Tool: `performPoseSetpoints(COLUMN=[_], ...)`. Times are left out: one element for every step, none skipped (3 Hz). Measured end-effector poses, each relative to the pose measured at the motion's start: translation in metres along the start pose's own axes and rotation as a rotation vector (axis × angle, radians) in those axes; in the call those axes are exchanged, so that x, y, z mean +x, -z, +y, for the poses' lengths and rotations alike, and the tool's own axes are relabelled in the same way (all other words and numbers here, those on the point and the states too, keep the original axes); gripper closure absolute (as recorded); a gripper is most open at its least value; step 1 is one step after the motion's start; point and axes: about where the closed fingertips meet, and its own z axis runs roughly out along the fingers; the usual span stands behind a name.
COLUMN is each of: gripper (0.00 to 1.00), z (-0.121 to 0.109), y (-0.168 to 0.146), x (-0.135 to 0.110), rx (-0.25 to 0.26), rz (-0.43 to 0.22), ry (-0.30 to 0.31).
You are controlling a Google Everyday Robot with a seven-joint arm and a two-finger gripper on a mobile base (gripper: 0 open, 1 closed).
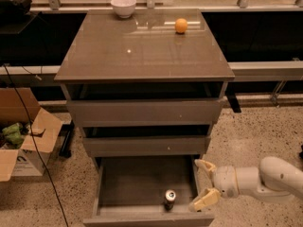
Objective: Pick redbull can from bottom drawer and place on counter
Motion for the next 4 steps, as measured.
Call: performPoseSetpoints(gripper=[0.00,0.00,0.00,0.00], z=[0.004,0.001,-0.014,-0.029], y=[-0.021,-0.036,-0.070,-0.113], x=[0.028,0.031,0.050,0.092], rx=[-0.038,-0.025,-0.006,0.022], rz=[-0.028,0.016,0.030,0.045], ry=[-0.058,-0.061,-0.079,-0.095])
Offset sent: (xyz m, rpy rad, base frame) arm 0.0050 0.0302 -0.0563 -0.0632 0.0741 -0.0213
